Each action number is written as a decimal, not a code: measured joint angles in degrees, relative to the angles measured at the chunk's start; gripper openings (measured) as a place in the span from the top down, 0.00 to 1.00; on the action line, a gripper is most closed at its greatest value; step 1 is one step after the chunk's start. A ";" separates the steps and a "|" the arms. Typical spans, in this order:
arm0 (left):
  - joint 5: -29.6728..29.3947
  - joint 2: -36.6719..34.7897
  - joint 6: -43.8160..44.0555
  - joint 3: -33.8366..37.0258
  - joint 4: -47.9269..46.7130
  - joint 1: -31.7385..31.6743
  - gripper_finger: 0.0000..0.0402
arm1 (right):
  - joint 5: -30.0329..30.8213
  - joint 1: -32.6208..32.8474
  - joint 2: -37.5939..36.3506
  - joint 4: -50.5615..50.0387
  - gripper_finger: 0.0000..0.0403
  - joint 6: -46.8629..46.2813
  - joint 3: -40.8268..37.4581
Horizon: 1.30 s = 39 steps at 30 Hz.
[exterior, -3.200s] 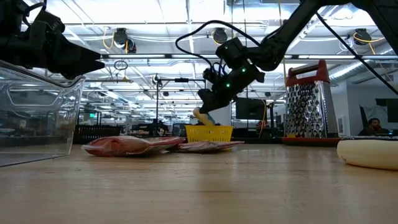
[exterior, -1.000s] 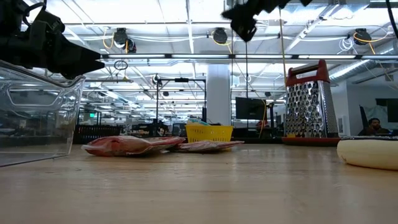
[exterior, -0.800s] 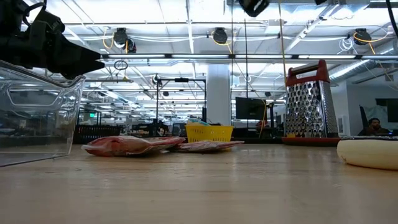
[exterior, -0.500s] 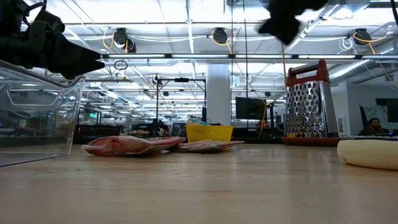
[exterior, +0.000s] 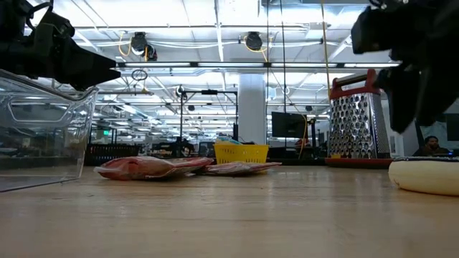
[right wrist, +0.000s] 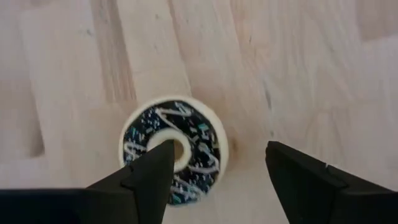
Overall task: Pick & Place Food Item
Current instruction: Put the black donut into the yellow bin
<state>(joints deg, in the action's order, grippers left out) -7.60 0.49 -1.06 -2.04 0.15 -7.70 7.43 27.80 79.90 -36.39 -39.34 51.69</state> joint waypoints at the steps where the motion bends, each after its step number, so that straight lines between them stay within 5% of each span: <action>1: 0.00 0.00 0.00 0.00 0.00 0.00 0.30 | -0.05 0.10 0.00 0.79 0.41 -0.36 -0.88; 14: 0.00 0.00 0.00 0.00 0.03 0.00 0.30 | -3.72 0.08 -0.04 18.02 0.43 -1.59 -9.84; 25: 0.00 0.00 0.00 0.00 0.05 0.01 0.30 | -3.04 -0.03 3.24 26.71 0.44 -0.41 -9.87; 39: 0.00 -0.01 0.00 0.00 0.05 0.01 0.30 | -6.01 -2.02 6.21 18.67 0.44 8.34 -4.24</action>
<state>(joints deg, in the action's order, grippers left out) -7.60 0.49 -1.06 -2.04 0.21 -7.69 1.42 25.78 86.11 -17.73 -31.00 47.44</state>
